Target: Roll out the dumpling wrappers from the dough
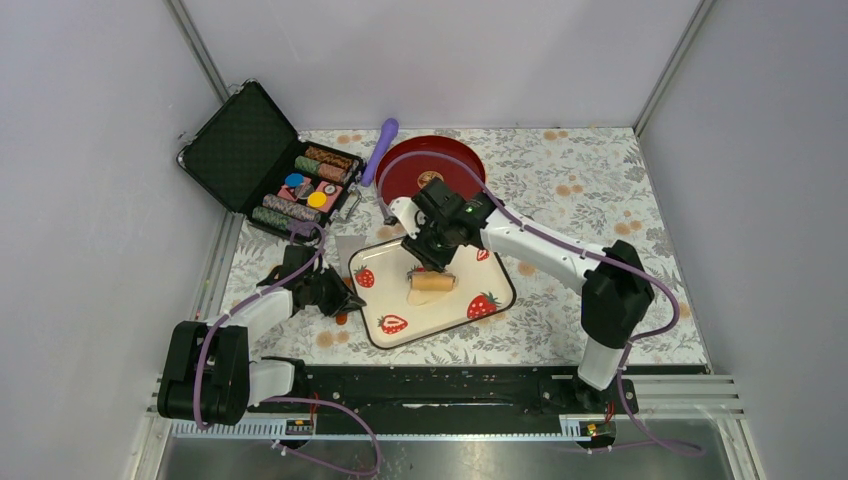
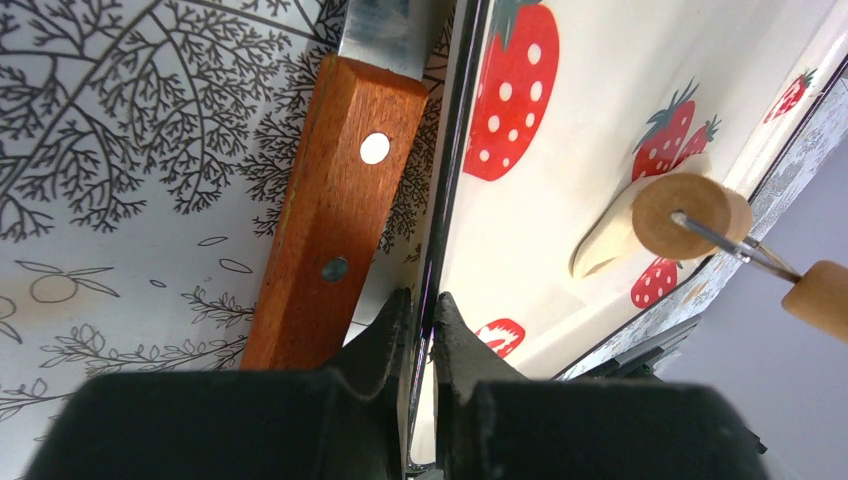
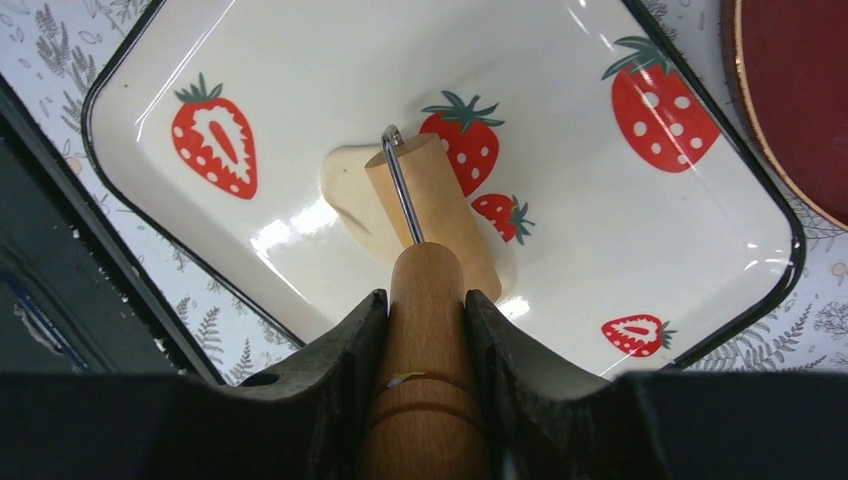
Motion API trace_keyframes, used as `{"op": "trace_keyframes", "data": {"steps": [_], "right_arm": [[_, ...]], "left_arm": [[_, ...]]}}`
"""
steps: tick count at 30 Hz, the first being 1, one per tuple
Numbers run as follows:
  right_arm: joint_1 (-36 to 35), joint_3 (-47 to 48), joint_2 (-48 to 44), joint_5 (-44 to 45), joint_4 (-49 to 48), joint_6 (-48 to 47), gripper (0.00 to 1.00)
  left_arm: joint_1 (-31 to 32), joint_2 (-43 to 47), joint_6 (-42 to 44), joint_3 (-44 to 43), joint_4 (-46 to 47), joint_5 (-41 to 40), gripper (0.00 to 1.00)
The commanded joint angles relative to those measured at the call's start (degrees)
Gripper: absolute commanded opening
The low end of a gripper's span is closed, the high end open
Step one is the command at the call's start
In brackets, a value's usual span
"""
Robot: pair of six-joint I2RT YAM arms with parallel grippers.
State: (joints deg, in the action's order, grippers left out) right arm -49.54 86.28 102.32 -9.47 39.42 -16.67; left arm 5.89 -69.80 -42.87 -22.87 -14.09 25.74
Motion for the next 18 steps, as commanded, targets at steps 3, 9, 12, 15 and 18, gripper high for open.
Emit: {"op": "trace_keyframes", "data": {"steps": [3, 9, 12, 15, 18], "right_arm": [[0.67, -4.42, 1.04, -0.24, -2.56, -1.16, 0.00], [0.58, -10.18, 0.03, -1.04, -1.51, -2.09, 0.00], [0.58, -13.02, -1.27, -1.36, -1.85, -1.71, 0.00], [0.58, -14.40, -0.77, -2.08, -1.08, -1.30, 0.00], [0.42, -13.66, 1.46, -1.96, 1.25, -0.71, 0.00]], "left_arm": [[-0.82, -0.65, 0.51, 0.37, -2.65, -6.15, 0.00], [-0.79, -1.39, 0.25, 0.03, -2.57, -6.13, 0.00], [-0.79, -1.39, 0.17, -0.02, -2.41, -6.16, 0.00], [-0.81, -1.63, 0.15, -0.07, -2.35, -6.06, 0.00], [-0.79, -1.83, 0.22, -0.15, -2.30, -5.99, 0.00]]}}
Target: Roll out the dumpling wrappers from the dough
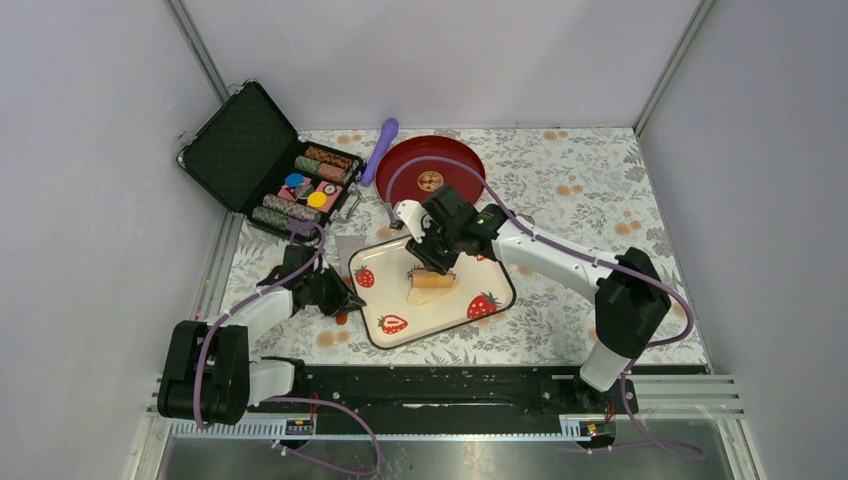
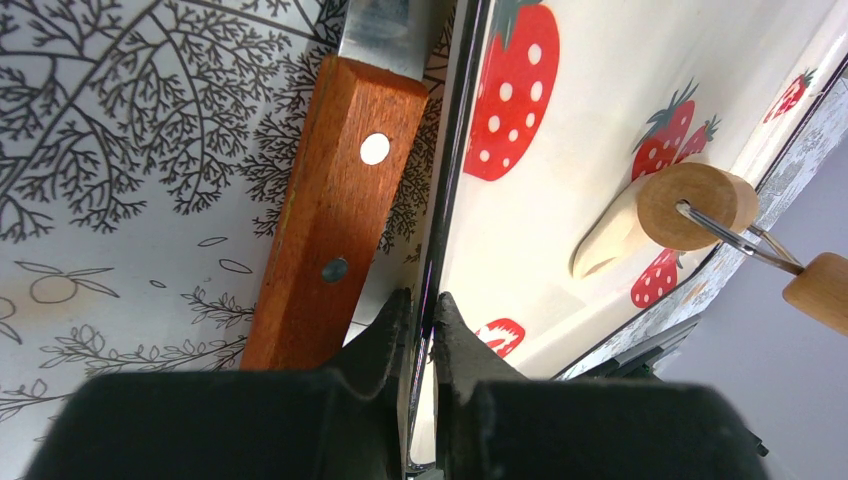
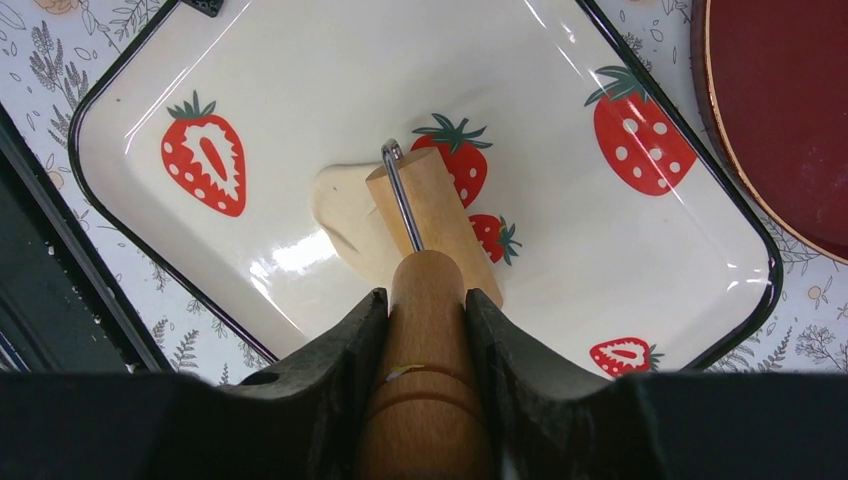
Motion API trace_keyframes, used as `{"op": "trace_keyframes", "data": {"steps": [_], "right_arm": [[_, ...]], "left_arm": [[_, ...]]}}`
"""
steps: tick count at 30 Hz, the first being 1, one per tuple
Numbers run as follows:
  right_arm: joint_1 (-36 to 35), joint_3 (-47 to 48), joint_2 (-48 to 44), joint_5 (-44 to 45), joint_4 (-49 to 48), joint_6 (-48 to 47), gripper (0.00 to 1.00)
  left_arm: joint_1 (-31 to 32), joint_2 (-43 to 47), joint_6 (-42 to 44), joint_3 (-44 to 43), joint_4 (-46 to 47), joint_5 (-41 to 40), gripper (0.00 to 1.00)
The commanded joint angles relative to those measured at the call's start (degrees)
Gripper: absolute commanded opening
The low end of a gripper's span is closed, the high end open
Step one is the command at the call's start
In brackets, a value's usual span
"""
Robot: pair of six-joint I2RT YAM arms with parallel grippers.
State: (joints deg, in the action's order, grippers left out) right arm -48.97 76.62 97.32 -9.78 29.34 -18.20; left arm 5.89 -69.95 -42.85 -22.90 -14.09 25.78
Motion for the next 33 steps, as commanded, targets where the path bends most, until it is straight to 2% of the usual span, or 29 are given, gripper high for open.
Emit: {"op": "trace_keyframes", "data": {"steps": [1, 24, 33], "right_arm": [[-0.28, -3.45, 7.36, -1.69, 12.08, 1.14, 0.00], [-4.44, -6.13, 9.75, -6.53, 15.74, 2.63, 0.00], [-6.63, -6.71, 10.40, -7.40, 17.78, -0.52, 0.00]], "left_arm": [[-0.84, -1.68, 0.24, -0.13, -2.34, -6.01, 0.00], [-0.79, -1.87, -0.13, -0.27, -2.39, -6.18, 0.00], [-0.85, -1.57, -0.19, -0.14, -2.51, -6.31, 0.00]]}}
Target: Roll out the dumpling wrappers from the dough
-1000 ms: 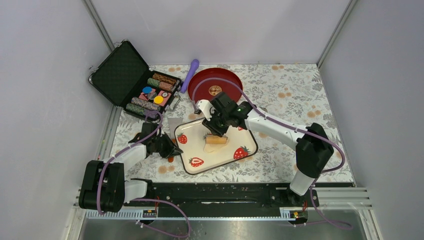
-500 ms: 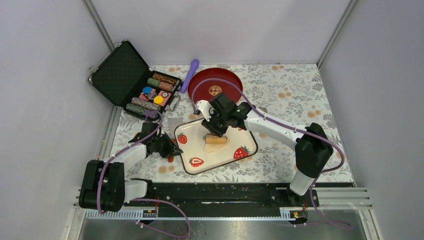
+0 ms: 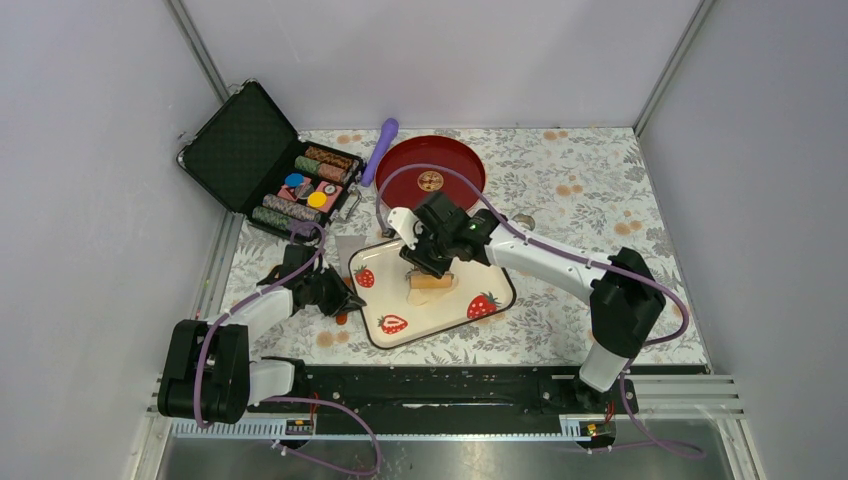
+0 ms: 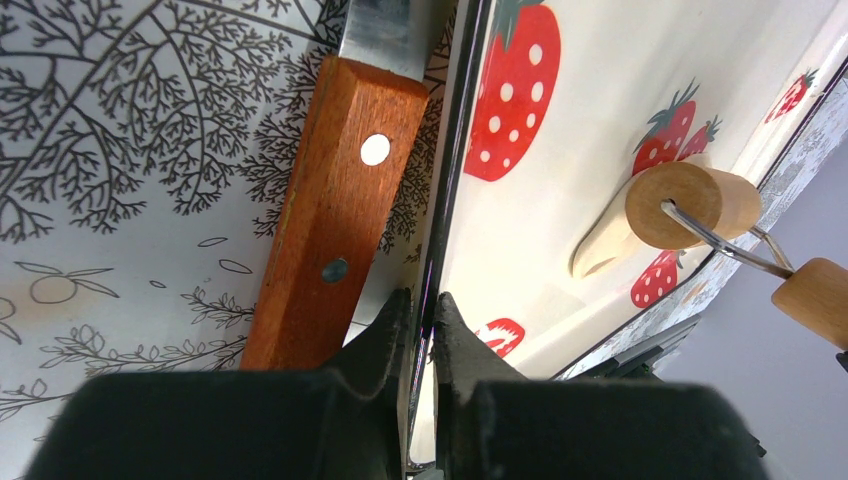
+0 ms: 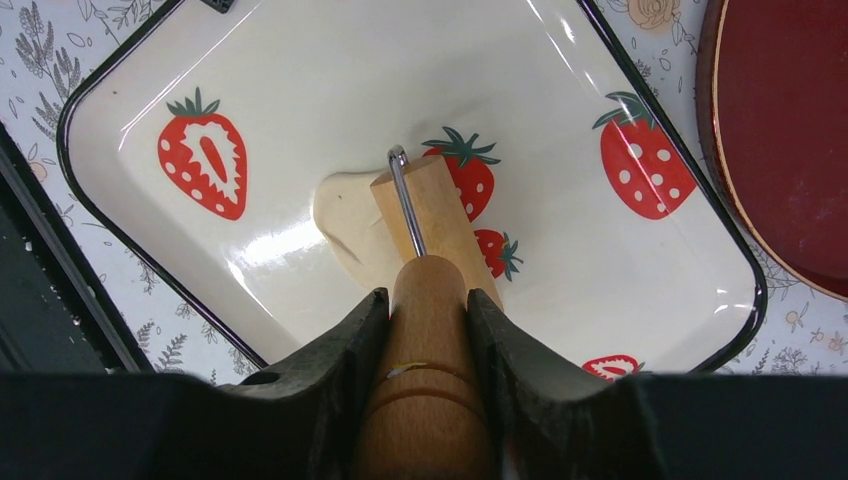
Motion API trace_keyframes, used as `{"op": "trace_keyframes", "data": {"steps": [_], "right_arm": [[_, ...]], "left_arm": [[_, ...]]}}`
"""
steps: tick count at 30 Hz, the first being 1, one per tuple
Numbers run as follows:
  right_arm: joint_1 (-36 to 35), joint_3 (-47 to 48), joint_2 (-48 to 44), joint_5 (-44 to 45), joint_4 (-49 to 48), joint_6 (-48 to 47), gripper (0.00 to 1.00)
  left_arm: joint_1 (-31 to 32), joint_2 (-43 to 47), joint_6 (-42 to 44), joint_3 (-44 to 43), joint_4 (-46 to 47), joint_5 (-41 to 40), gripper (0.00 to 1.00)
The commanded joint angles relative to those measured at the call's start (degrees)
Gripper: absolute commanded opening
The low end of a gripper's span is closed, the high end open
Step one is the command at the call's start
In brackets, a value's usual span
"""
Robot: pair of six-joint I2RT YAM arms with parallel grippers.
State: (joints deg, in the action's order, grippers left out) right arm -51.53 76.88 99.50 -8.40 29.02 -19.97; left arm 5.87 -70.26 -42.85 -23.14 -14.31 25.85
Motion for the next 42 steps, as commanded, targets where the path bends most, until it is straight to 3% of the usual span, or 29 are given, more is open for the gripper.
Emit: {"op": "trace_keyframes", "data": {"steps": [1, 17, 26, 31, 42], "right_arm": [[-4.22, -7.27, 8.12, -8.90, 18.24, 0.75, 0.00], [-5.23, -10.56, 5.19, -11.20, 20.87, -1.30, 0.00], [-2.01, -4.58, 3.19, 3.60, 16.47, 10.35, 0.00], [0.73, -0.01, 1.75, 12.32, 12.54, 10.43, 0.00], [4.59, 5.29, -6.56, 14.79, 8.72, 11.21, 0.00]], "left_arm": [[-0.78, -1.28, -0.21, 0.06, -2.26, -6.35, 0.00], [-0.83, -1.75, 0.09, -0.85, -2.48, -6.12, 0.00], [-0.77, -1.25, 0.27, -0.83, -2.48, -5.82, 0.00], [-0.78, -0.79, 0.56, -0.68, -2.84, -5.90, 0.00], [-0.78, -0.81, 0.58, -0.45, -2.48, -5.83, 0.00]]}}
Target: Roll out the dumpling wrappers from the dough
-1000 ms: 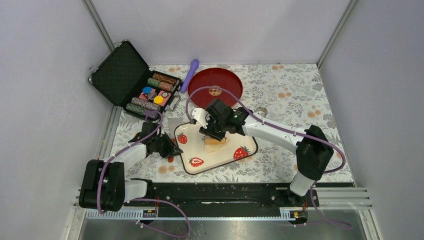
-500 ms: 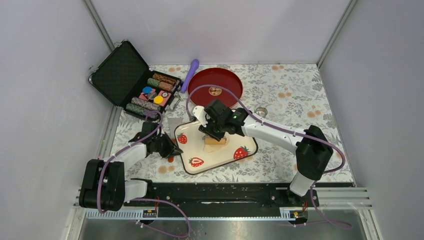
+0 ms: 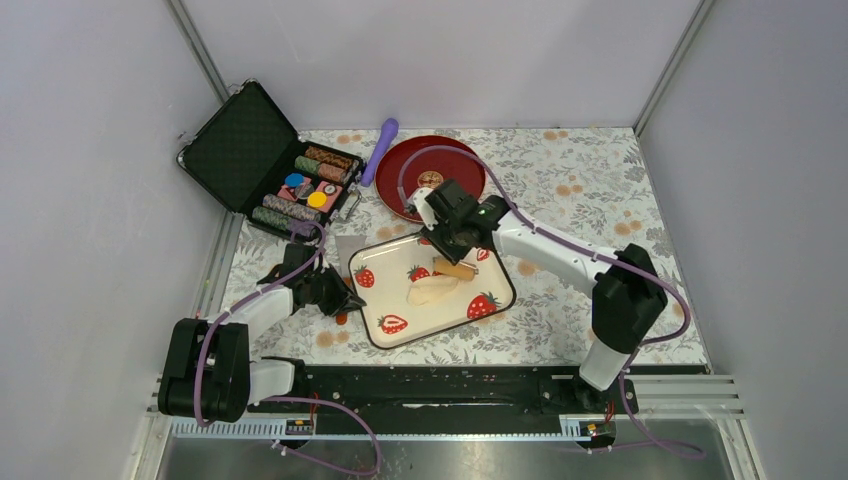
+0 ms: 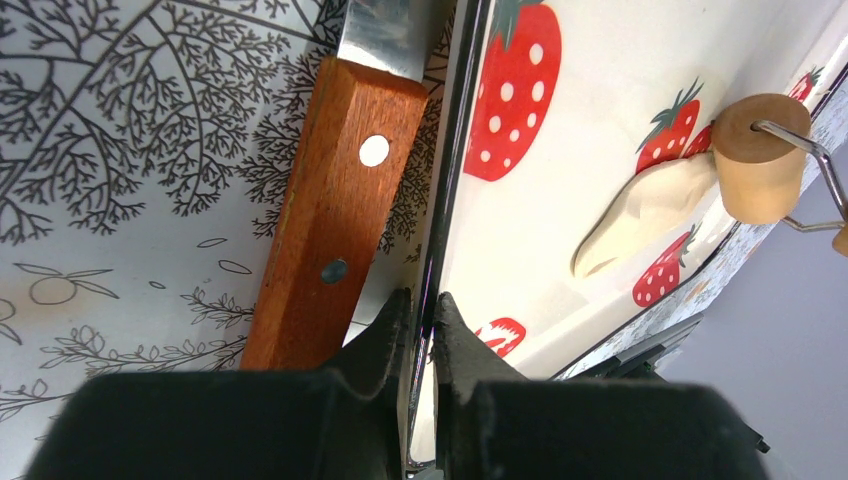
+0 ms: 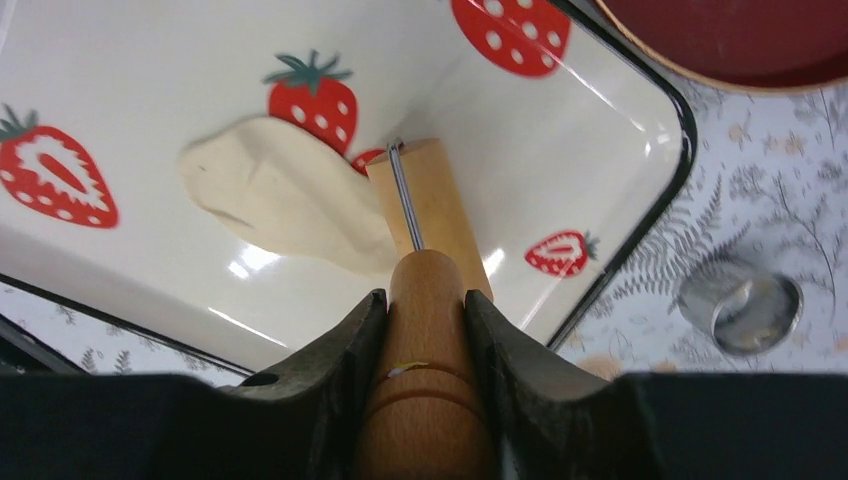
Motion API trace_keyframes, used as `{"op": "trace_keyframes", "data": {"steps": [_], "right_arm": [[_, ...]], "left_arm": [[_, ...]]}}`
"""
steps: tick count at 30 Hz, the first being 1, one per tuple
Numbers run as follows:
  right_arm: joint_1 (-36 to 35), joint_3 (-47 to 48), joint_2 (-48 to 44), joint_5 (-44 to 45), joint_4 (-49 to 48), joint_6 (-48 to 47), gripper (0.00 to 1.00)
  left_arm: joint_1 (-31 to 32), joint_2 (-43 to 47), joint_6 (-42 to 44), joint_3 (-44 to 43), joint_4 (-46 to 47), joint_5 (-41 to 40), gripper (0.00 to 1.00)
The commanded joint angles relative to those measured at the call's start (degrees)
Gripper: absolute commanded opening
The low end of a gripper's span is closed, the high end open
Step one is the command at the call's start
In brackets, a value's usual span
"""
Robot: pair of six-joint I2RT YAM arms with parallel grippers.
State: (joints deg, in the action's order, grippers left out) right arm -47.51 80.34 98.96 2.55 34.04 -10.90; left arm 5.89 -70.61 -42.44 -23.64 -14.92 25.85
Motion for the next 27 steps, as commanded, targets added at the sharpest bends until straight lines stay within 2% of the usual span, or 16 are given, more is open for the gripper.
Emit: {"op": "trace_keyframes", "data": {"steps": [1, 7, 10, 27], "right_arm": [[0.57, 1.58, -7.56, 3.01, 2.94, 2.54, 0.00], [0.52, -4.51, -16.01, -7.00, -2.43, 1.34, 0.00], [0.27, -6.65, -17.02, -10.43, -3.94, 0.63, 0.00], [-5.55, -0.31, -4.80, -9.00, -2.23, -4.86, 0.00]], "left_arm": [[-0.79, -0.49, 0.18, 0.08, -1.87, -5.73, 0.00], [-0.80, -0.26, 0.25, 0.08, -1.83, -5.54, 0.00], [-0.81, -0.07, 0.34, 0.15, -1.82, -5.55, 0.00], [-0.79, 0.09, 0.42, 0.61, -1.98, -5.29, 0.00]]}}
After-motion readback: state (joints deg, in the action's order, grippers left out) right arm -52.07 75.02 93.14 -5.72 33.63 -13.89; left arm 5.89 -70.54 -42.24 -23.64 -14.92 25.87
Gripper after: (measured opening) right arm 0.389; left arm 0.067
